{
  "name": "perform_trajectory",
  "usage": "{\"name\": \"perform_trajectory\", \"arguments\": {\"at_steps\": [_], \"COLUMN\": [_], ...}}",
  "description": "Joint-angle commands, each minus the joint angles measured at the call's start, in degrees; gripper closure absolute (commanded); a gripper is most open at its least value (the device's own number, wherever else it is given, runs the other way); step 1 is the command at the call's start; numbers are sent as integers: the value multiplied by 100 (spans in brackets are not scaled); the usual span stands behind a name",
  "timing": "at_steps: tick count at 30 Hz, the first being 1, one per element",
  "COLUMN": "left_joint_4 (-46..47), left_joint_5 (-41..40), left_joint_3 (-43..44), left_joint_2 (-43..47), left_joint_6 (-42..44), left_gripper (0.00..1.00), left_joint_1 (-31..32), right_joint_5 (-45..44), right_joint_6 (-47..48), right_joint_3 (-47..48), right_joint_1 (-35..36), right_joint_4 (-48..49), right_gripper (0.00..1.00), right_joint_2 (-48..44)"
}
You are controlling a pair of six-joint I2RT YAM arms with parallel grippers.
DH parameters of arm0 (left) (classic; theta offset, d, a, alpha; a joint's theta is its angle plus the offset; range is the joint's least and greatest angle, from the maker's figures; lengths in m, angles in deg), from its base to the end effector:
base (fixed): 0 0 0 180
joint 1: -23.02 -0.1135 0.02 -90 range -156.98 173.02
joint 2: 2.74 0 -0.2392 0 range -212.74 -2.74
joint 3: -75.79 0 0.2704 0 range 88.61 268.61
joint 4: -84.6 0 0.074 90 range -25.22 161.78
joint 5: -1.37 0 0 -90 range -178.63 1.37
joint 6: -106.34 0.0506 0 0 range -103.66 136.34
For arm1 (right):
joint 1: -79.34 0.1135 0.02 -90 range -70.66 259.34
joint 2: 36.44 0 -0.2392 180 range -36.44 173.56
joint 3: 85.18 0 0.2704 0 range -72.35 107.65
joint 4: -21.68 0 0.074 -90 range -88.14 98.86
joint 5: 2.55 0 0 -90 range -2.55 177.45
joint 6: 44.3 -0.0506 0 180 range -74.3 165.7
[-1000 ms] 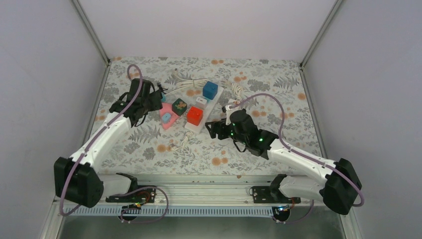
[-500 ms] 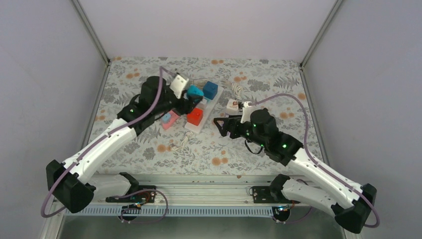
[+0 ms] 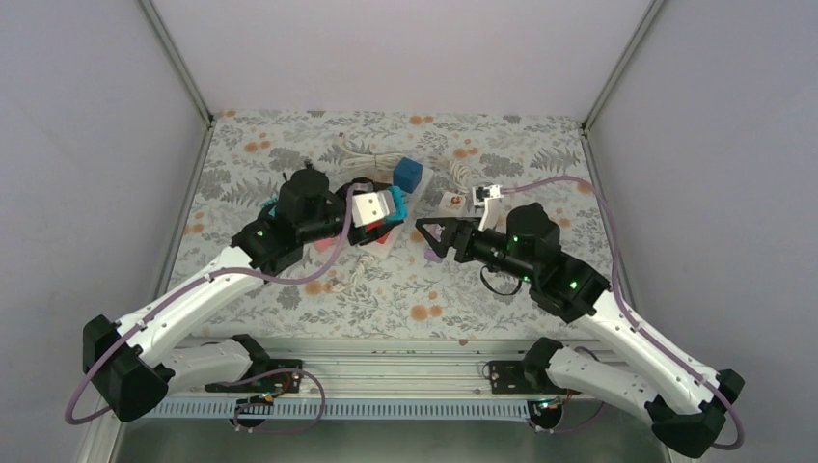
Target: Insert the plug
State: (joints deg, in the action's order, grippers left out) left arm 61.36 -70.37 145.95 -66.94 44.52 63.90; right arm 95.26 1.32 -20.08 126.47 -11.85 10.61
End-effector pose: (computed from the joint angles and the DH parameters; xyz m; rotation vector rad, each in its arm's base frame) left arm 0.2175 -0.2092 0.3207 1.2410 1.4137 -0.4505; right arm 0.1540 0.1760 0.3392 -0.1537 2.0220 1.2000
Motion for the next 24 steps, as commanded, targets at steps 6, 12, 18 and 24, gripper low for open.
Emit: {"name": "perform_trajectory", "arguments": {"at_steps": [6,12,18,24], "left_joint_4": [-250,-204,-203,-132], "left_joint_5": [447,440,365,411], "left_joint_3": [-349,-688,-886,-1022], "left_joint_2": [53,90,275,428], "left_joint_6": [1658,1983,2180,2275], "left_gripper": [40,40,39,39], "left_joint_1": [181,245,245,245], "right_joint_5": [-15,293,529,742], "right_joint_6": [162,336,518,563], "right_joint_3": [414,563,704,595], "right_joint_1": [-38,-40,-43,-96], "right_joint_4": [-146,17,65,209], "right_gripper": [13,26,43,55], "right_joint_2": [620,1184,1648,1784]}}
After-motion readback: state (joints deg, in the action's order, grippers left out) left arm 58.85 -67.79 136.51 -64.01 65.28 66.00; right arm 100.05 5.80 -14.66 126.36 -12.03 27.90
